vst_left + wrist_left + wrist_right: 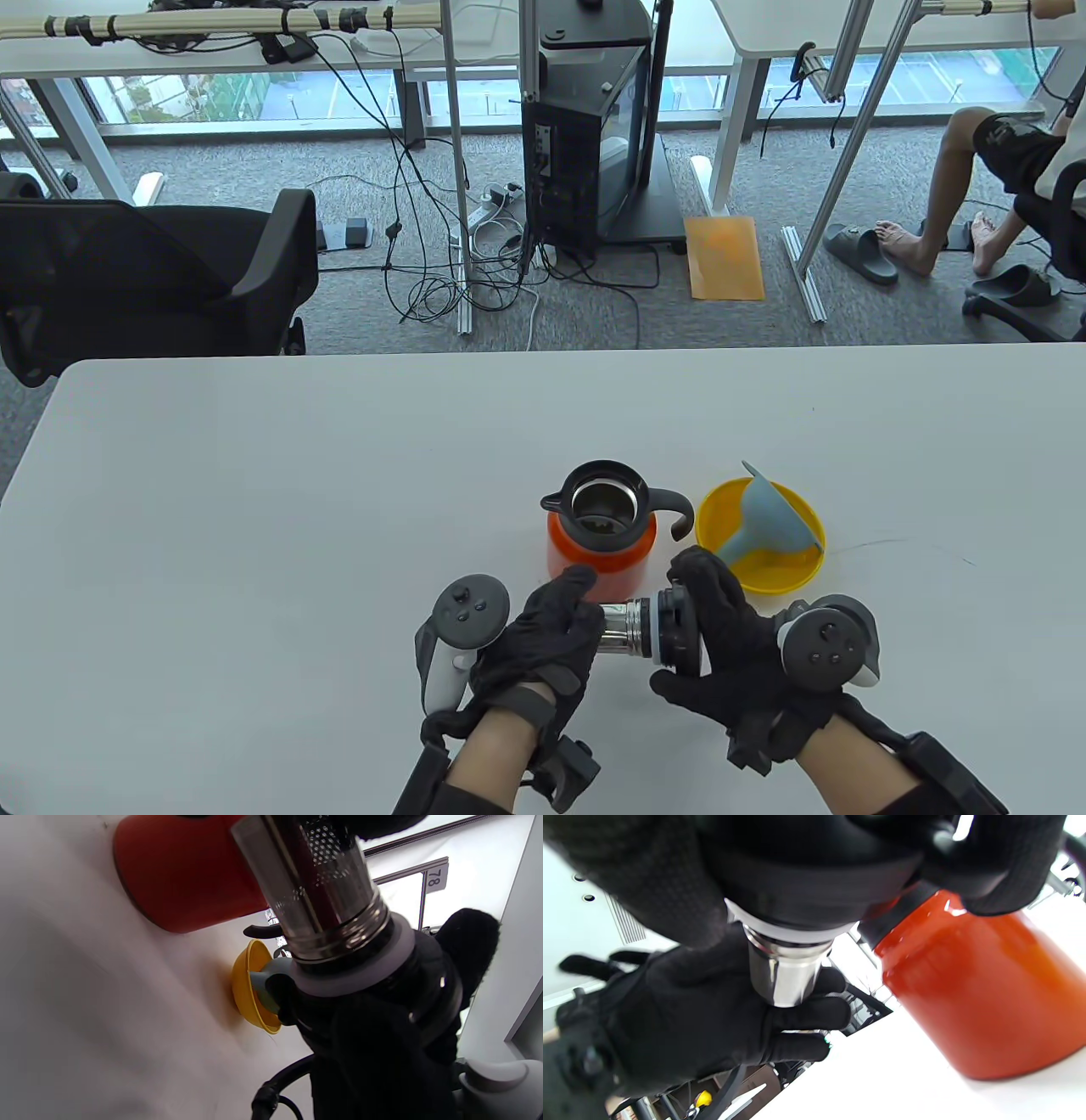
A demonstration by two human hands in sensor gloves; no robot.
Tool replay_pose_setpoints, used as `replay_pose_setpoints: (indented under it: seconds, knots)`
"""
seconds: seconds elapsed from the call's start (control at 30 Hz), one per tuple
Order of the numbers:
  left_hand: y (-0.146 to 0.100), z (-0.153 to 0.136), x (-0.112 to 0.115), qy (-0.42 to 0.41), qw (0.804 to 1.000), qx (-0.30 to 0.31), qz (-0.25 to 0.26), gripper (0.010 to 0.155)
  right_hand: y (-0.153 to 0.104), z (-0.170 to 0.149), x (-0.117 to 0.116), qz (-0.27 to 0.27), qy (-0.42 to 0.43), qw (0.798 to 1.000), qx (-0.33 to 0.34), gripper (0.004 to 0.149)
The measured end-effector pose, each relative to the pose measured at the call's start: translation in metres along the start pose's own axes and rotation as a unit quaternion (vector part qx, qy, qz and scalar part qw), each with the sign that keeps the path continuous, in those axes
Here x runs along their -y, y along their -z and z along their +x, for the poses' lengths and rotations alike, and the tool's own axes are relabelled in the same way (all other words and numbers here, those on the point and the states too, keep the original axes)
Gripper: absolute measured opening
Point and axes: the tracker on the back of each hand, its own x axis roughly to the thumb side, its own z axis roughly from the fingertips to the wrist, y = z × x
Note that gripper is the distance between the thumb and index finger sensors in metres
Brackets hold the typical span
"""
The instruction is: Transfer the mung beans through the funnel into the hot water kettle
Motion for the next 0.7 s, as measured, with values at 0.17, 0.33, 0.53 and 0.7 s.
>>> replay_pose_setpoints:
  seconds: [0.17, 0.33, 0.53, 0.7]
  knots:
    - [-0.01, -0.002, -0.014, 0.237, 0.971, -0.012, 0.041, 0.072, -0.004, -0.005, 0.019, -0.03, -0.02, 0.999, -0.015, 0.105]
    - [-0.016, -0.023, -0.017, 0.359, 0.93, -0.039, 0.067, 0.074, -0.009, -0.011, 0.031, -0.038, -0.041, 0.998, -0.029, 0.099]
    - [-0.015, -0.049, -0.014, 0.425, 0.9, -0.027, 0.095, 0.074, -0.006, -0.006, 0.041, -0.049, -0.048, 0.997, -0.027, 0.093]
    - [-0.011, -0.06, -0.01, 0.427, 0.898, -0.021, 0.103, 0.074, 0.015, 0.009, 0.059, -0.054, -0.07, 0.996, -0.016, 0.087]
